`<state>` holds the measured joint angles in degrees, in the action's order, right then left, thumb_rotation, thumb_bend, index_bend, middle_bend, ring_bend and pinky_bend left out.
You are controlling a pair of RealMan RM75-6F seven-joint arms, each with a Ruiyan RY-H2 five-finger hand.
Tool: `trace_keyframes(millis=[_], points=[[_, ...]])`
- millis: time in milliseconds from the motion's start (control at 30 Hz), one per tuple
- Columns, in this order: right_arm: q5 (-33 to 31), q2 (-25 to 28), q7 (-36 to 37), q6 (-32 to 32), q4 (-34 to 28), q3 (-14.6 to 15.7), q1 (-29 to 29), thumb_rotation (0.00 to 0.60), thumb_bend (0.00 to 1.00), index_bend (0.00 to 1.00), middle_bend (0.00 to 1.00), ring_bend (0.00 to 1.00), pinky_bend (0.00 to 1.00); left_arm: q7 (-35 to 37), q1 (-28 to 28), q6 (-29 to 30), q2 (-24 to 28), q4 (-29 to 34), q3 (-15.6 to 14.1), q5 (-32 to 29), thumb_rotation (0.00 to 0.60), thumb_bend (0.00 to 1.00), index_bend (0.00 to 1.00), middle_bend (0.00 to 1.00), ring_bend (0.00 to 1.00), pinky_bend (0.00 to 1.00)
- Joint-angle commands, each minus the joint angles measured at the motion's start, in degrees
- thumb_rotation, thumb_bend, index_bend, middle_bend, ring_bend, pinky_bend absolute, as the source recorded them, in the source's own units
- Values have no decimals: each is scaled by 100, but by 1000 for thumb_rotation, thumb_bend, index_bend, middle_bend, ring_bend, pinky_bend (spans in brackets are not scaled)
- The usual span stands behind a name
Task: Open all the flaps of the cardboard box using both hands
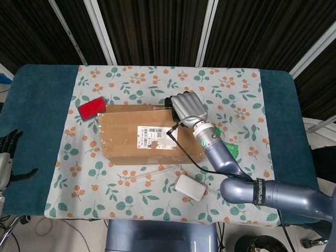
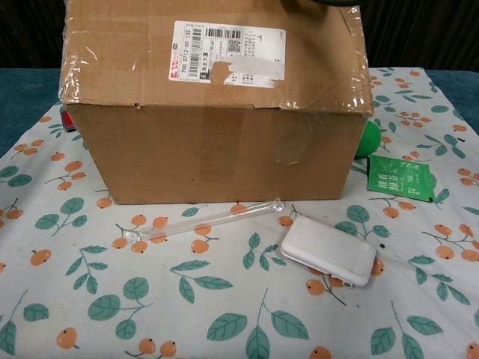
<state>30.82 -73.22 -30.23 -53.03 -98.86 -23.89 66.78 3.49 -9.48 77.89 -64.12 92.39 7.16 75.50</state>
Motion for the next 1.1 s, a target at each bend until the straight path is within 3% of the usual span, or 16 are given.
trace_keyframes(millis=[33, 233, 567, 1100], points=[[-210, 187, -108, -72, -177, -111, 118, 600, 1000, 529, 487, 464, 379, -2, 0, -3, 1, 2, 1, -7, 600, 35, 0, 0, 0, 0], [-829, 645, -454, -117, -639, -94, 289, 600, 1000, 529, 487, 464, 379, 3, -1, -20, 8, 17, -2, -21, 600, 36, 0, 0, 0, 0], [-2480, 1496, -1140, -72, -1483, 99, 807, 600, 1000, 529, 488, 465, 380, 3, 1, -34, 21, 56, -12, -31, 600, 36, 0, 0, 0, 0], [-3737, 2257, -1606, -359, -2306, 181, 1447, 600, 1000, 529, 505, 480, 398, 3, 3, -26, 20, 70, -18, -20, 600, 35, 0, 0, 0, 0]])
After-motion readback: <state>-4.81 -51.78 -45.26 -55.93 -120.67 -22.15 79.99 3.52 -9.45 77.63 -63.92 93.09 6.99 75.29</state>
